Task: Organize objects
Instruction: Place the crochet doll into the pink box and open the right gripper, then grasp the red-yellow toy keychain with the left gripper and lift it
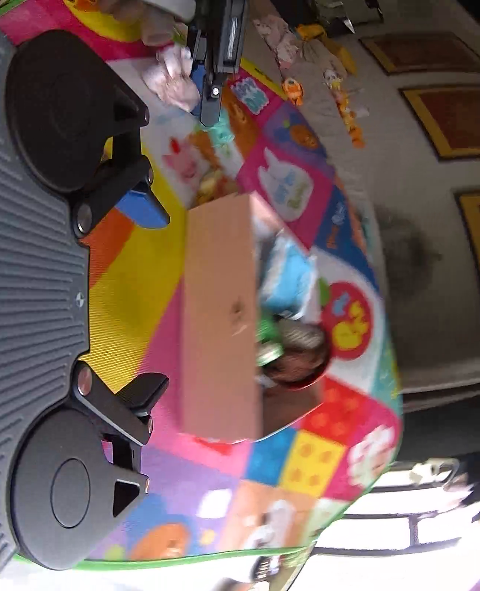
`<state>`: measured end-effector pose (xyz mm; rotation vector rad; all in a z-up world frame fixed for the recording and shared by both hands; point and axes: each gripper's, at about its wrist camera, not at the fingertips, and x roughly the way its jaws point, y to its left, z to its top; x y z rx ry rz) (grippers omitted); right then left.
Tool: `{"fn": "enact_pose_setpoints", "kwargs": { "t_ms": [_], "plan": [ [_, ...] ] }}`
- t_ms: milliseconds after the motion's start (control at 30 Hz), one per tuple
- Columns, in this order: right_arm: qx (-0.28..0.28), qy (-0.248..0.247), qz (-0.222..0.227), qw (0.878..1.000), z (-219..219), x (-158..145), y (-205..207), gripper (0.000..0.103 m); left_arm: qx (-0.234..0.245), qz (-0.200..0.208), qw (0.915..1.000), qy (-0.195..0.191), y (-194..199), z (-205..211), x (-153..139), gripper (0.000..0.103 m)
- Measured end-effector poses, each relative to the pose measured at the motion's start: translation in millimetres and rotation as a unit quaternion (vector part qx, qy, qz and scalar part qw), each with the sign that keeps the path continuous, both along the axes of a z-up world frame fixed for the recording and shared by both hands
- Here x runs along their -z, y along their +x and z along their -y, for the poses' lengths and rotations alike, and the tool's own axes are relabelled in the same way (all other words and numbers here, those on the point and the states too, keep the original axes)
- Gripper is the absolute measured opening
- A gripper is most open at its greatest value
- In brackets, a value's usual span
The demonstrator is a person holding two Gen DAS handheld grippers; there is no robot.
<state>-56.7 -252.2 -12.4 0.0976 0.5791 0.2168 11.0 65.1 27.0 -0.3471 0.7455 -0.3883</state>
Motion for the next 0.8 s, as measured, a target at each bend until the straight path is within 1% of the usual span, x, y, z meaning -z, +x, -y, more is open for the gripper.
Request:
{"fn": "enact_pose_setpoints", "kwargs": {
  "t_ms": [67,100,133,200,267,300,333,367,400,467,500,567,633,667,700,733,767,800],
  "plan": [
    [0.014,0.020,0.012,1.000,7.9,-1.9,0.4,0.090,0.042,0.024,0.9988,0.003,-10.0,15.8,-7.5,0.047],
    [0.020,0.025,0.014,0.999,10.2,-1.6,0.2,0.094,0.052,0.037,0.9980,0.000,-15.3,19.3,-12.5,0.047],
    [0.022,0.028,0.013,0.999,11.4,0.0,0.0,0.093,0.053,0.051,0.9973,-0.002,-21.1,19.8,-18.4,0.047],
    [0.023,0.029,0.018,0.999,11.4,0.2,-1.8,0.094,0.030,0.076,0.9967,0.004,-31.6,16.5,-29.6,0.047],
    [0.023,0.026,0.023,0.999,9.7,-0.7,-3.0,0.094,0.000,0.100,0.9948,0.019,-36.7,9.7,-42.7,0.047],
    [0.023,0.026,0.025,0.999,9.9,-0.6,-3.7,0.094,-0.004,0.108,0.9938,0.025,-35.1,7.3,-48.5,0.047],
    [0.024,0.027,0.026,0.999,10.3,-0.5,-3.8,0.094,0.003,0.109,0.9934,0.034,-30.1,7.6,-53.9,0.047],
    [0.025,0.029,0.026,0.999,10.6,0.0,-3.5,0.094,0.017,0.104,0.9934,0.046,-23.7,12.5,-57.7,0.047],
    [0.028,0.031,0.026,0.999,11.5,-0.5,-4.1,0.095,0.042,0.093,0.9929,0.061,-14.4,19.5,-59.0,0.047],
    [0.031,0.034,0.029,0.999,12.3,-1.3,-4.1,0.096,0.093,0.071,0.9893,0.088,8.8,36.4,-56.3,0.047],
    [0.033,0.035,0.031,0.998,13.0,-1.7,-4.9,0.096,0.103,0.063,0.9872,0.105,19.5,45.3,-51.8,0.047],
    [0.037,0.036,0.037,0.998,12.7,-2.3,-7.1,0.097,0.109,0.044,0.9826,0.144,41.5,62.9,-40.6,0.047],
    [0.039,0.036,0.043,0.998,13.0,-3.0,-9.2,0.098,0.117,0.022,0.9732,0.197,59.5,77.9,-27.1,0.047],
    [0.038,0.037,0.045,0.998,13.0,-3.3,-9.8,0.098,0.116,0.013,0.9688,0.219,66.6,80.9,-19.9,0.051],
    [0.038,0.037,0.045,0.998,12.9,-3.5,-10.0,0.099,0.118,0.005,0.9660,0.230,72.5,80.8,-13.0,0.055],
    [0.037,0.037,0.045,0.998,12.9,-3.5,-9.8,0.099,0.121,0.000,0.9650,0.233,77.9,81.7,-7.6,0.056],
    [0.036,0.038,0.045,0.998,12.9,-3.5,-9.8,0.099,0.124,-0.009,0.9647,0.232,81.9,82.5,-2.3,0.054],
    [0.035,0.039,0.044,0.998,13.2,-3.6,-9.4,0.099,0.122,-0.016,0.9649,0.232,85.0,82.1,1.9,0.060]
  ]
}}
